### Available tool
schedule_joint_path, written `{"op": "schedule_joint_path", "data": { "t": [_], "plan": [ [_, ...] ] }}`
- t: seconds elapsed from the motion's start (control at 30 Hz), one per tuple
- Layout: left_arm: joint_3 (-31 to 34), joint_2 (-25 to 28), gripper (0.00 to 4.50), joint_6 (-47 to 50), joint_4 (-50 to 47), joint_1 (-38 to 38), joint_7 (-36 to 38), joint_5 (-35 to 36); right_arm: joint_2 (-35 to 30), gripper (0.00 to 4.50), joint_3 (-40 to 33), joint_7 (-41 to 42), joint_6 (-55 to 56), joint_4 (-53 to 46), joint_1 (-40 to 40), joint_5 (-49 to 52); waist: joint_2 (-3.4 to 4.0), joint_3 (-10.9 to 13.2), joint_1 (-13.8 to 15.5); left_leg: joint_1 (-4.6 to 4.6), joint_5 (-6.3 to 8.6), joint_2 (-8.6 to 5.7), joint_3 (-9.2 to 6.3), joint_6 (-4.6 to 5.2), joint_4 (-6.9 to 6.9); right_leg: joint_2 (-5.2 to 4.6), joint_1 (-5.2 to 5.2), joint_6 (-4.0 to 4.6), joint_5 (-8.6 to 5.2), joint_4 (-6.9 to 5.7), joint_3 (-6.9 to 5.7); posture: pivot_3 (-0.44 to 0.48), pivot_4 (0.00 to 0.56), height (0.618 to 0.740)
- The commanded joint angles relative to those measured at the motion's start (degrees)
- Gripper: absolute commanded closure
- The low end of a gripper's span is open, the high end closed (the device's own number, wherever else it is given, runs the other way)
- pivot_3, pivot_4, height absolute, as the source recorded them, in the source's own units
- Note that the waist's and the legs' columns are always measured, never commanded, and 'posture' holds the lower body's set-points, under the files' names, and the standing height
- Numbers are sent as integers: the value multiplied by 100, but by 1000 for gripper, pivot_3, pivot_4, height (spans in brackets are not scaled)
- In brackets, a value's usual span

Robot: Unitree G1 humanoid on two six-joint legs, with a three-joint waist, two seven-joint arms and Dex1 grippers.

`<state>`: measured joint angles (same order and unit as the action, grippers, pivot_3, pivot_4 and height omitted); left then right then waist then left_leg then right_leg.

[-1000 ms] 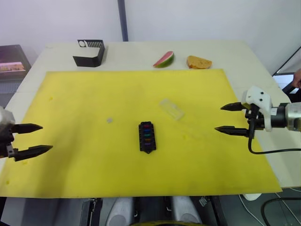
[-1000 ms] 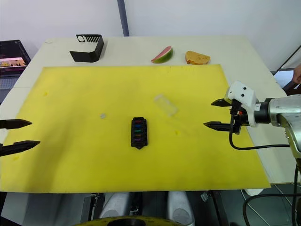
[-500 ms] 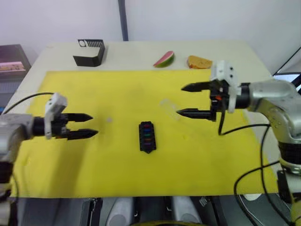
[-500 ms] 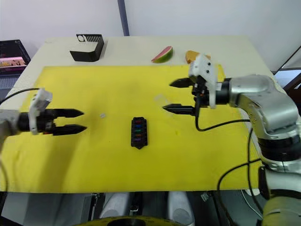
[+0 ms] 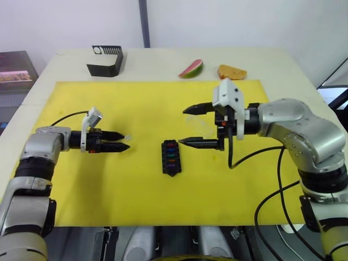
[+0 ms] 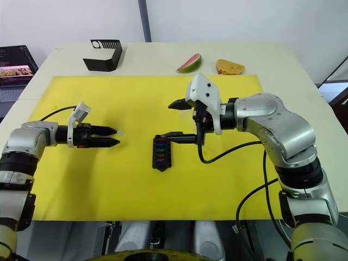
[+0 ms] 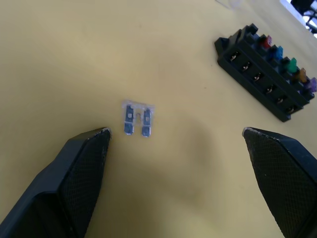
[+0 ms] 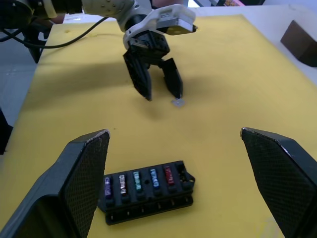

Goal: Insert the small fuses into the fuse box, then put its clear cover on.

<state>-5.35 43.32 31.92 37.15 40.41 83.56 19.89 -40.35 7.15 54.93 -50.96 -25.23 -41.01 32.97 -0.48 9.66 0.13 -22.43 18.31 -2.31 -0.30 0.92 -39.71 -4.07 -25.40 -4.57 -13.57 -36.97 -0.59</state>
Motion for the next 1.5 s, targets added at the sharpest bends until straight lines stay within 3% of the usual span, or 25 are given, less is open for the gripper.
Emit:
{"op": "schedule_joint_path", "data": {
  "t": [0.03,0.53,0.63,0.73,1.13,1.2,1.5],
  "plan": [
    [36,-168,0,-73,212,171,-65,-117,20,29,-95,-124,-69,-273,-16,146,0,0,30,-1,1,0,0,1,-7,0,0,0,0,-1,0,0,150,740],
    [28,-523,0,-134,461,306,241,-321,8,29,-1,-366,-294,-388,9,191,0,0,80,-2,9,-7,-4,15,-31,-5,12,0,0,-9,0,0,150,740],
    [74,-479,864,-105,429,221,229,-332,2,0,18,-385,-309,-404,19,183,0,0,69,-2,9,-7,-4,16,-31,-5,12,0,0,-9,0,0,150,740],
    [149,-381,2293,-106,456,131,185,-357,-16,0,41,-388,-312,-417,21,172,-1,0,44,-3,10,-7,-3,18,-31,-5,9,0,0,-8,0,0,150,740],
    [501,-279,2293,104,448,-64,-13,-280,13,0,143,-444,-308,-451,74,140,-1,0,1,-3,11,-4,-3,19,-29,-3,5,-1,0,-9,1,0,150,740],
    [499,-284,2834,103,441,-73,-23,-287,15,0,163,-455,-301,-460,82,132,-1,0,0,-3,11,-3,-3,19,-29,-4,5,-1,0,-9,1,0,150,740],
    [448,-300,2834,98,367,-130,-40,-305,11,0,171,-502,-328,-460,87,164,-1,0,-2,-3,11,-3,-3,18,-28,-5,4,0,-1,-8,1,0,150,740]
  ]
}}
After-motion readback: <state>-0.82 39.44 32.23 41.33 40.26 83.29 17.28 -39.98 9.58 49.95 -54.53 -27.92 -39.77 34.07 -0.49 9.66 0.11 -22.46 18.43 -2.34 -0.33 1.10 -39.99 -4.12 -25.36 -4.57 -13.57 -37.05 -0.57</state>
